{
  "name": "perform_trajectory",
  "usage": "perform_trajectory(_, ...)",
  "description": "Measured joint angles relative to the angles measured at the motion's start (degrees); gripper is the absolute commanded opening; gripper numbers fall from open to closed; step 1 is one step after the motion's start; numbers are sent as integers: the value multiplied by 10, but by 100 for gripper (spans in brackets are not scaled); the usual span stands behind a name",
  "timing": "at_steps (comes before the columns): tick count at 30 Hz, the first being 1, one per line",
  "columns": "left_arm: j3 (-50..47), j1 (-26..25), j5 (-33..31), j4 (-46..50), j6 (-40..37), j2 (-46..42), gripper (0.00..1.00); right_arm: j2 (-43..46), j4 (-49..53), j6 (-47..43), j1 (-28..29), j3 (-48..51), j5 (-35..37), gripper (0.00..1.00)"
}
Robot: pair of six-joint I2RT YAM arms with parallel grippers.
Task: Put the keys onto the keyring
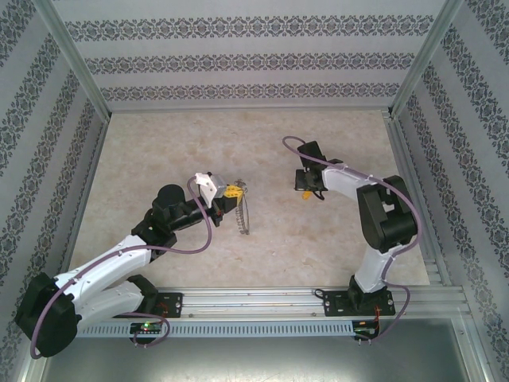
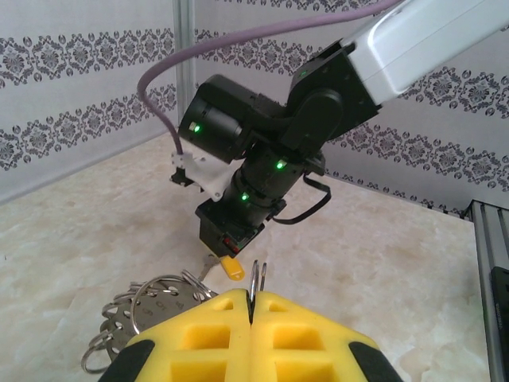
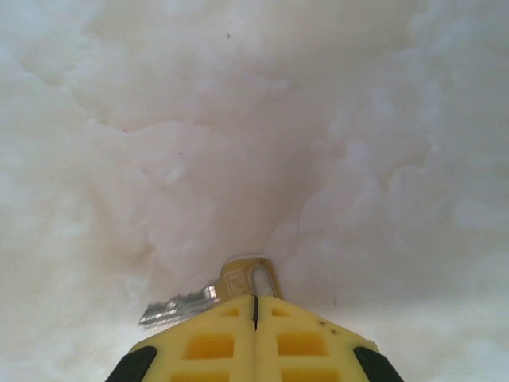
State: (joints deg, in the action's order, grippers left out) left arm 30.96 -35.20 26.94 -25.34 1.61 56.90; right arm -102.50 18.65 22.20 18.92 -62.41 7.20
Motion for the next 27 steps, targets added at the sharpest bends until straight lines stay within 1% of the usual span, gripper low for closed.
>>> perform_trajectory(4,0,0,0,-1,2,0,0,57,-3,3,9,12,-16,0)
perform_trajectory(5,0,0,0,-1,2,0,0,66,-5,3,9,12,-19,8)
perform_trajectory(6,0,0,0,-2,2,0,0,72,-7,3,12,12,-21,23)
perform_trajectory(7,-1,0,0,-3,2,0,0,76,-9,3,12,12,-21,33)
perform_trajectory(9,-1,0,0,-5,4,0,0,74,-7,0,12,12,-21,39)
perform_trajectory(12,-1,0,0,-8,4,0,0,57,3,-13,12,10,-18,41)
perform_trajectory(19,-1,0,0,-8,4,-1,0,-2,35,-46,12,-13,-5,41)
perform_trajectory(27,-1,0,1,-8,4,-1,0,-18,59,-61,12,-41,-1,41)
